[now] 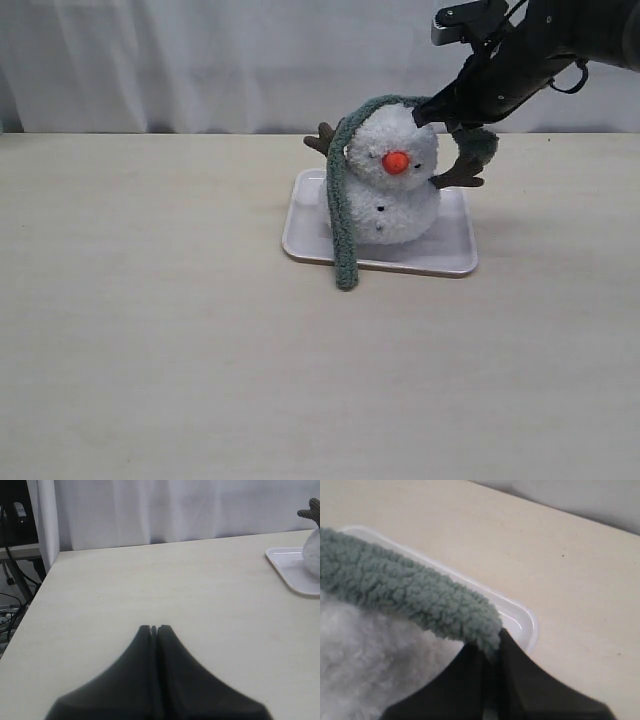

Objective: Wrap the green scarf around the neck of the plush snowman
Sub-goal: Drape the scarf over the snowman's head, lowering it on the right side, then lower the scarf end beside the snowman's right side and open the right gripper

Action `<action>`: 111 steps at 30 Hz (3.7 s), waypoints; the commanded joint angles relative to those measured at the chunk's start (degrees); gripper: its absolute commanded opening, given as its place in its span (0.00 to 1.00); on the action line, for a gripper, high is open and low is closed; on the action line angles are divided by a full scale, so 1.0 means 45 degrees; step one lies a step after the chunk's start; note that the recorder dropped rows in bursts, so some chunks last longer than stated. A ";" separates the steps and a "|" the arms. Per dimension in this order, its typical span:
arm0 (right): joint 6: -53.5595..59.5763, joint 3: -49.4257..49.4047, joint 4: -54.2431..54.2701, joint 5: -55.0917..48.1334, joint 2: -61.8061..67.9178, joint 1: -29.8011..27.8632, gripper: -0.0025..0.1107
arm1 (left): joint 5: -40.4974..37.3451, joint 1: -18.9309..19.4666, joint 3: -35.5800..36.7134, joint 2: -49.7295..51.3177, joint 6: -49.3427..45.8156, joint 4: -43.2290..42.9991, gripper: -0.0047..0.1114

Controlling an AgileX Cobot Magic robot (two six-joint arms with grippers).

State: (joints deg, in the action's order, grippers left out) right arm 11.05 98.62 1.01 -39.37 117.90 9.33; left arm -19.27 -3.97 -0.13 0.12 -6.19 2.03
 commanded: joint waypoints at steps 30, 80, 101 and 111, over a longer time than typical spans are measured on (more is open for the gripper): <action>0.0639 0.2499 0.3137 -0.6799 -0.0010 -0.0094 0.06 | 0.0180 0.0046 0.0028 -0.0027 0.0064 0.0043 0.04; -0.1841 0.2014 0.1143 -0.3885 0.0090 -0.0094 0.06 | 0.0149 0.0046 0.0028 -0.0027 0.0064 0.0043 0.04; -0.2288 0.1687 0.1564 -0.4826 0.0926 -0.0094 0.06 | 0.0149 0.0046 0.0028 -0.0027 0.0064 0.0043 0.04; -0.1495 0.1621 0.1564 -0.5584 0.0997 -0.0094 0.29 | 0.0149 0.0046 0.0028 -0.0027 0.0064 0.0043 0.04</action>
State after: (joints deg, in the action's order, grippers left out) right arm 3.42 106.09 7.87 -62.84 122.36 9.33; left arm -19.15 -3.97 -0.13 0.12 -6.19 2.03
